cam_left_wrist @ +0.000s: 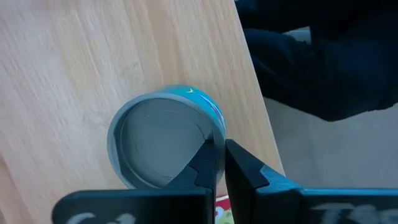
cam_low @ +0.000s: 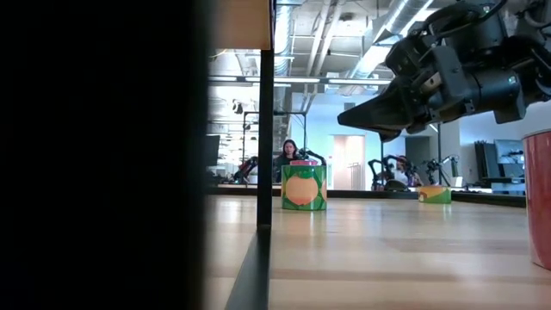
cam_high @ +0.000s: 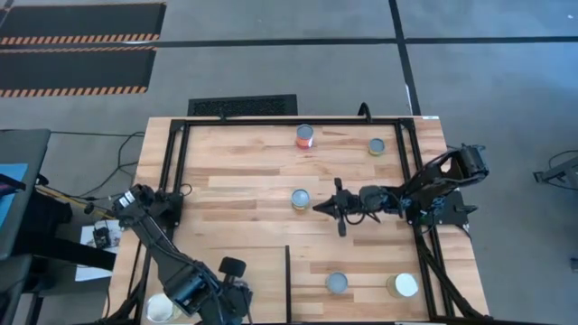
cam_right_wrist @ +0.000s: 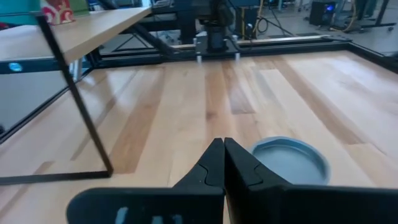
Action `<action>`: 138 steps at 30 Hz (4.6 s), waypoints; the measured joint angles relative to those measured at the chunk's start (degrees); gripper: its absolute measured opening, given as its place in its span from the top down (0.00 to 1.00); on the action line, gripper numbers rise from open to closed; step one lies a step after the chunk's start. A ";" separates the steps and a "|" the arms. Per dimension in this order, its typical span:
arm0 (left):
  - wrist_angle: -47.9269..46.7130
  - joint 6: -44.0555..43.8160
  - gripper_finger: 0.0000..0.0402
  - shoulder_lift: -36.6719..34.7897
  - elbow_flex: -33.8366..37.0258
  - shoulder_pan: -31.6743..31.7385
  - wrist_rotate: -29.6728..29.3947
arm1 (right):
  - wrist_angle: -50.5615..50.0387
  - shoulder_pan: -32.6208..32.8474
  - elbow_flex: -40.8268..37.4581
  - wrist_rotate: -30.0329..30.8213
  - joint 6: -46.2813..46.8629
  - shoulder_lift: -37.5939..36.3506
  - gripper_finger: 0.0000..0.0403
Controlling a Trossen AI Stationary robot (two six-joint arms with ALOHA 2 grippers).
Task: Pick and place cans onto a shelf
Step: Put the canned tuna on the shelf, then put the canned diced tomatoes on the shelf
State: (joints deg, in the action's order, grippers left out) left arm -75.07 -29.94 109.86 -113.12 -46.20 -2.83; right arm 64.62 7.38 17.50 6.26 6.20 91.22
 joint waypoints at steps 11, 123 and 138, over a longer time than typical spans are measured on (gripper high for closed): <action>-0.06 -1.66 0.99 -0.04 0.02 -0.26 0.88 | 0.00 1.65 0.00 1.36 1.51 -0.02 0.97; 71.60 32.32 1.00 -64.22 76.00 39.98 -14.53 | -97.88 39.83 44.22 7.39 7.47 1.90 0.47; 71.99 34.11 1.00 -64.13 75.95 39.95 -14.56 | -97.75 40.22 54.12 8.67 7.54 15.08 0.65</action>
State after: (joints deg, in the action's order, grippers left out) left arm -3.08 4.16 45.74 -37.17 -6.24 -17.39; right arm -33.13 47.59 71.61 14.94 13.74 106.30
